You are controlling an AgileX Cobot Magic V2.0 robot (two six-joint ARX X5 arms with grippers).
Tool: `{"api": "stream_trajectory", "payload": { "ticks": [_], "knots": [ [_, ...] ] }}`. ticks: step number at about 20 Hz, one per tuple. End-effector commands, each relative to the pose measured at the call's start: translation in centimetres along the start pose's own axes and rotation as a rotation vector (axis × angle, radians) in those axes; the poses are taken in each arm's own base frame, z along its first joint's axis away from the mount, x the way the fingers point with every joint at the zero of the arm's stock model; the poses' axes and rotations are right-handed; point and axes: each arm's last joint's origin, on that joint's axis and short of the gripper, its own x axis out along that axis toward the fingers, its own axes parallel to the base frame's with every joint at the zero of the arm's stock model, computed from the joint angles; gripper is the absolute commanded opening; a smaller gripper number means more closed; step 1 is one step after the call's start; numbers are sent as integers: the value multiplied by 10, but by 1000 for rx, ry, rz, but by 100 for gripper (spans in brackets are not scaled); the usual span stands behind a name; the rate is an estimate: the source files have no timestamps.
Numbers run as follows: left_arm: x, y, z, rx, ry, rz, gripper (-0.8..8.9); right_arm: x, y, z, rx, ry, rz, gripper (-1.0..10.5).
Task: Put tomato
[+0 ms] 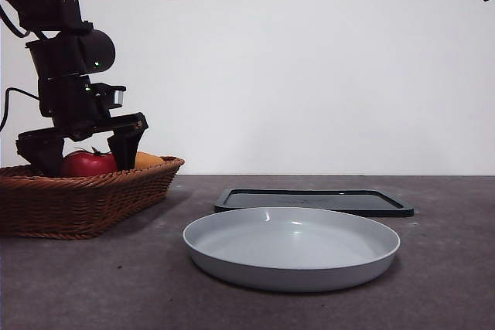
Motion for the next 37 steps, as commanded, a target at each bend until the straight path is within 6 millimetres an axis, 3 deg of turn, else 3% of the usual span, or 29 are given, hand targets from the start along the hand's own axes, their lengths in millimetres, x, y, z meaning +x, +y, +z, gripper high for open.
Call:
{"api": "stream_trajectory", "payload": {
  "ticks": [1,4,8,11,14,19,26,31,34,37],
  "knots": [
    [-1,0,7,16,-16,2,316,-1,2,5,-2,-16,8,734],
    [-18,-2,13,10,-7,1,308,-1,2,5,-2,-16,8,733],
    [-72,-18,24,-15,-27,-21,308,-1,2,5,-1,-15,8,734],
    [-110,-47,23,27,-44,-44,307,-1,2,5,-1,-15,8,734],
    [-123,-88,15,115,-49,-113,307,-1,2,5,-2,-16,8,733],
    [-103,-163,-14,315,51,-187,307,-1,2,5,-2,-17,5,733],
    [-42,-238,-72,495,88,-260,307,-1,2,5,-4,-17,5,734],
    [-30,-267,-91,560,63,-287,307,-1,2,5,-6,-18,6,734],
    [-18,-273,-94,564,59,-245,307,-1,2,5,-6,-18,6,734],
    [7,-274,-97,566,114,-202,307,-1,2,5,-6,-18,6,734]
  ]
}}
